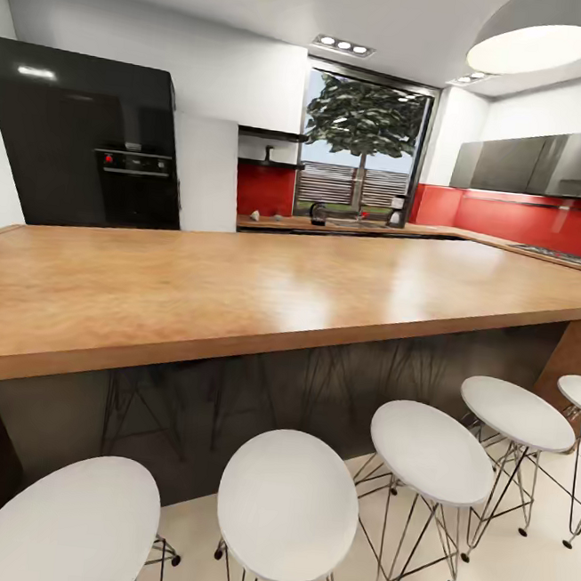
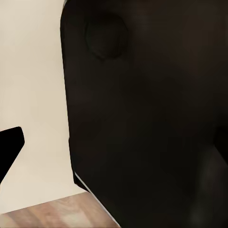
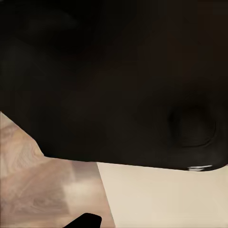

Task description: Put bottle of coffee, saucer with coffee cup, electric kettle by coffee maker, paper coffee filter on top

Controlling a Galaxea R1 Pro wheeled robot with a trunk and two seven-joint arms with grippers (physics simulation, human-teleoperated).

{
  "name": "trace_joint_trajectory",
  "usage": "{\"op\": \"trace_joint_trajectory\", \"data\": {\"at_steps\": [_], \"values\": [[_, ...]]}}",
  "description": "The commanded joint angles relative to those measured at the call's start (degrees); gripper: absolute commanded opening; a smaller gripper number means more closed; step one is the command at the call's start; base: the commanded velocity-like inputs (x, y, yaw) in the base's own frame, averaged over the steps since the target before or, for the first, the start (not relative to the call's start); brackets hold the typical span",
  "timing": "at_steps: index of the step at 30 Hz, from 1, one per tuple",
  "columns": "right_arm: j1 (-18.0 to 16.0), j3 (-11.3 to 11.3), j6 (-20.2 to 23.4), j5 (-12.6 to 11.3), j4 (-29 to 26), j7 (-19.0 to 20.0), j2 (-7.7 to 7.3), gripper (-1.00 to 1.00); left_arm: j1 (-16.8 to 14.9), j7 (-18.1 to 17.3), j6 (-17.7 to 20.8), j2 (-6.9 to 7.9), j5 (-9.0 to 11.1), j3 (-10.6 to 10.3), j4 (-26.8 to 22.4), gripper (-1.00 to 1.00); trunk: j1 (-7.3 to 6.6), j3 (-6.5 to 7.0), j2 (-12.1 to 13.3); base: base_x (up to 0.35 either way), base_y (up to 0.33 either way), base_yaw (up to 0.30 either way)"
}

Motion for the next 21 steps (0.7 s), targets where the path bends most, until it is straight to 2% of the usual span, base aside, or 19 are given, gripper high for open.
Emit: {"op": "trace_joint_trajectory", "data": {"at_steps": [1,4,10,21], "values": [[0.3,0.0,-0.3,0.0,-0.3,-0.2,0.33,1.00,0.0,-0.2,-0.3,-0.28,0.1,0.2,-0.3,1.00,0.00,-0.03,0.0,0.000,0.000,0.000],[0.4,0.1,-0.8,0.0,-1.3,-0.2,1.30,1.00,0.0,-0.2,-1.3,-0.32,0.1,0.2,-0.8,1.00,0.00,-0.03,0.0,0.000,0.000,0.000],[0.3,0.1,-0.6,0.0,-2.3,0.1,3.17,1.00,0.1,-0.2,-0.5,-0.23,0.2,0.3,-0.7,1.00,0.00,-0.03,0.0,0.000,0.000,0.000],[0.3,-0.1,-1.5,-0.1,-3.5,0.2,3.25,1.00,0.1,-0.2,-0.5,-0.26,0.2,0.2,-0.8,1.00,0.00,-0.03,0.0,0.000,0.000,-0.002]]}}
